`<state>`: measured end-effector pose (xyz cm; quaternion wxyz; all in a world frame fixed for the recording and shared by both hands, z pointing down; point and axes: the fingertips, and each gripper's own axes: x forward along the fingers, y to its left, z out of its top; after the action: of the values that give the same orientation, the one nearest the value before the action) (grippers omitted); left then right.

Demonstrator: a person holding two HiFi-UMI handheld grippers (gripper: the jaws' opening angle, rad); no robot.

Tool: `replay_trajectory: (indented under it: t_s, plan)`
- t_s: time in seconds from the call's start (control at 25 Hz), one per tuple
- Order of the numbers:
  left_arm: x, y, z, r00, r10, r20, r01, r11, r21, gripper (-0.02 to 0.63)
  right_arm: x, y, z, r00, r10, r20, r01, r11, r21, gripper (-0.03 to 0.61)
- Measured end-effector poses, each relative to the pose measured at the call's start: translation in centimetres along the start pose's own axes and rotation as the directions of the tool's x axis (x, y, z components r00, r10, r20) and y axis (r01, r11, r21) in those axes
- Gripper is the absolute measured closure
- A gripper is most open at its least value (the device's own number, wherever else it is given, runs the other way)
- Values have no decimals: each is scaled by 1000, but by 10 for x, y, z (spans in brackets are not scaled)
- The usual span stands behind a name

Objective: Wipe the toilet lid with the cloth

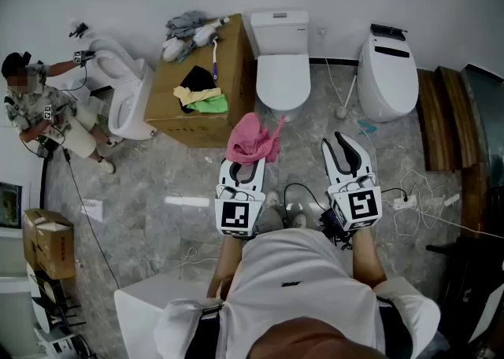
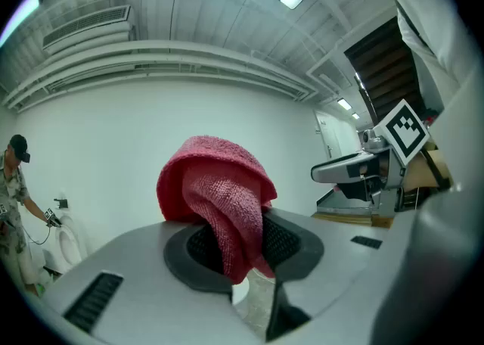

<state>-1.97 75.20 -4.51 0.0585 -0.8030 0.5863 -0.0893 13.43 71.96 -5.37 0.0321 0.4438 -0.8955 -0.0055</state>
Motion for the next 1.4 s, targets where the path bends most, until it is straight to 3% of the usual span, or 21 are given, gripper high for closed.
replay_trajectory:
  t_s: [0.28,0.56,0.84,1.4]
  plan:
    - [11,-15,-3,1000,-1,-1,1,1000,0,506,-8,-16,-6,1000,-14,-9,15,1000,11,469]
    - [35,0,-6,1000,7,2,-7,1000,15,506,22,-22,-8,1000,6,-15,-6,1000,1,469]
    - [72,41,-17,1000,8,2,-8,1000,-1,506,76,-26,-10,999,5,-38,-5,1000,-2,469]
    - [172,149,-37,997,-82,2,82,997,4,506,221,-31,-8,994,-65,-88,64,998,-17,469]
